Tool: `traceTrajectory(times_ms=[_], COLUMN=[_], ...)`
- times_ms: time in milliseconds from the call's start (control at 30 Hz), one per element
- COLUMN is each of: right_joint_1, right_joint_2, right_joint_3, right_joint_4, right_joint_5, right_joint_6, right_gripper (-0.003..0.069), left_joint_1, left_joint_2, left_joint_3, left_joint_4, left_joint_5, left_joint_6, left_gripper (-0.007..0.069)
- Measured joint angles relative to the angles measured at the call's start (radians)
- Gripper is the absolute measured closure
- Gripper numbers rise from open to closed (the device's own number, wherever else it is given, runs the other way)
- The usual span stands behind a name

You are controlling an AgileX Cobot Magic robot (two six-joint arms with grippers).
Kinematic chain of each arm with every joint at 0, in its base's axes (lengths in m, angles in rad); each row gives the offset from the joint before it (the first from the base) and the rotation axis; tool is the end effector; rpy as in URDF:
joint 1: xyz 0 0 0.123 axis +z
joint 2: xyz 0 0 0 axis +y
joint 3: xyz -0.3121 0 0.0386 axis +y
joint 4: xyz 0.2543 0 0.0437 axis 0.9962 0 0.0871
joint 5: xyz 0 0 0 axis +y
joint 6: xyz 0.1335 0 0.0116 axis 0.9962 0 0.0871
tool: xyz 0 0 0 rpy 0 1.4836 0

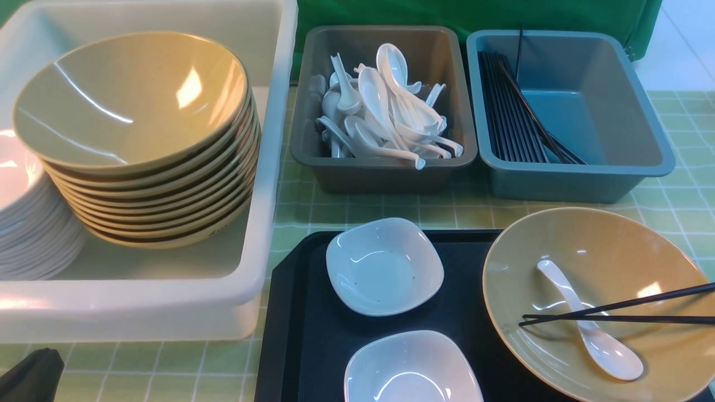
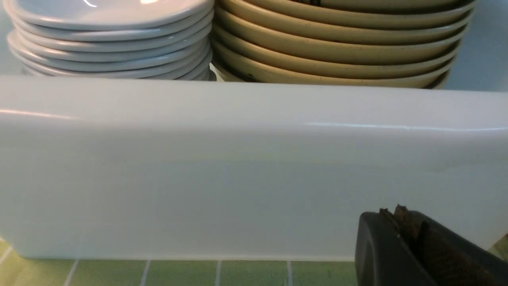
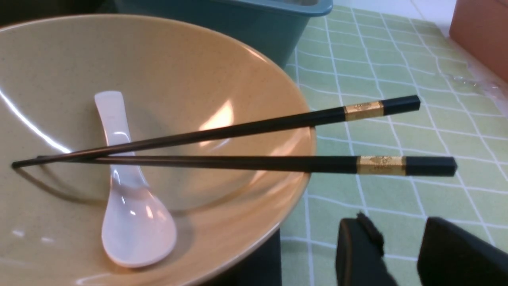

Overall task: On green table put chopsticks spoon bowls plates into blue grey white boxes.
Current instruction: 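Move the grippers toward the tableware on the black tray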

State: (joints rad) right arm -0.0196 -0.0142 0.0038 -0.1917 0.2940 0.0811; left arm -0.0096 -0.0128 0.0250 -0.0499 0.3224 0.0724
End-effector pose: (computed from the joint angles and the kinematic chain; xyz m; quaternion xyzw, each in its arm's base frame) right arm 0.0724 -0.0088 0.1780 -0.0144 0.7712 -0.0601 0.6336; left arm 0.0721 -0.0028 0.1654 0.0185 0.7886 -0.0015 0.6146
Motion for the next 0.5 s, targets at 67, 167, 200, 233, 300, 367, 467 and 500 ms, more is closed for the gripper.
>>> traceTrajectory(times_ms=[67,167,200,233,300,367,467,500], right_joint_1=[0.0,0.0,0.0,0.0,0.0,0.0,0.0,0.0], right_joint_2=[0.0,0.0,0.0,0.0,0.0,0.0,0.0,0.0], right_joint_3=[0.0,0.003,0.006,0.012,0.023,0.024,0.024,0.024], right_joint_4=[0.0,-0.003,-0.004,-0.004,-0.004,-0.004,-0.008,-0.008], right_joint_5=[0.0,-0.012,-0.046,-0.081,-0.167,-0.288,-0.462,-0.491], right_joint_6=[-0.004,-0.044,-0.057,-0.057,-0.054,-0.025,0.042,0.058], right_gripper=[0.0423,0.0423,0.0423,0.0423,0.0423,0.0423,0.0423,0.0423], left_joint_1=[0.0,0.0,0.0,0.0,0.0,0.0,0.0,0.0], left_joint_2=[0.0,0.0,0.0,0.0,0.0,0.0,0.0,0.0], left_joint_3=[0.001,0.002,0.002,0.002,0.002,0.002,0.002,0.002], left_joint_4=[0.01,0.025,0.025,0.025,0.025,0.025,0.026,0.026], left_joint_5=[-0.017,-0.098,-0.166,-0.214,-0.287,-0.339,-0.373,-0.383], left_joint_6=[0.005,0.01,0.012,0.012,0.012,0.012,0.012,0.012], left_gripper=[0.0626,0.0626,0.0626,0.0626,0.0626,0.0626,0.0626,0.0626])
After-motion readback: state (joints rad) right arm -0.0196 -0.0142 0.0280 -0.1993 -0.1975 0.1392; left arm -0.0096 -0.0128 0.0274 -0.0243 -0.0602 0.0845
